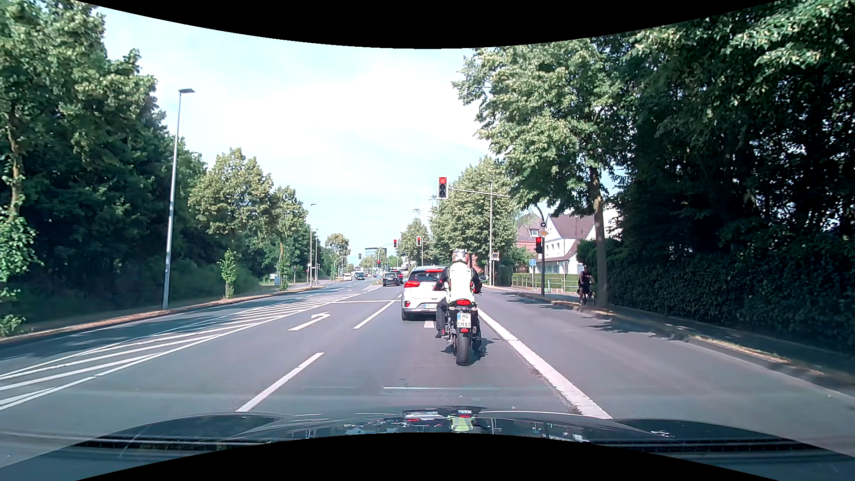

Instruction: Follow the waypoints while adhering to traffic rules and regulations

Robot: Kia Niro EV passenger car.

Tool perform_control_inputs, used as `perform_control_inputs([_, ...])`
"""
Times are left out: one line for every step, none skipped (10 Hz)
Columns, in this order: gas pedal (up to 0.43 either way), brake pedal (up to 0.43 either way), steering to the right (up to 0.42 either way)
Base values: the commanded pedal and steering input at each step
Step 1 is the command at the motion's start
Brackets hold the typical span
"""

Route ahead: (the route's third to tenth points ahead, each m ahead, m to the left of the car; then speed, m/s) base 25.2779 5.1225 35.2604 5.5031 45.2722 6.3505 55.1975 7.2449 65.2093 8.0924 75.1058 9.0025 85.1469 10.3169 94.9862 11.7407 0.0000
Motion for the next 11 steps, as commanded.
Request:
perform_control_inputs([0.0,0.0,-0.007])
perform_control_inputs([0.0,0.0,-0.007])
perform_control_inputs([0.0,0.0,-0.007])
perform_control_inputs([0.0,0.0,-0.007])
perform_control_inputs([0.0,0.0,-0.007])
perform_control_inputs([0.0,0.0,-0.007])
perform_control_inputs([0.0,0.0,-0.007])
perform_control_inputs([0.0,0.0,-0.007])
perform_control_inputs([0.0,0.0,-0.007])
perform_control_inputs([0.0,0.0,-0.007])
perform_control_inputs([0.0,0.0,-0.007])
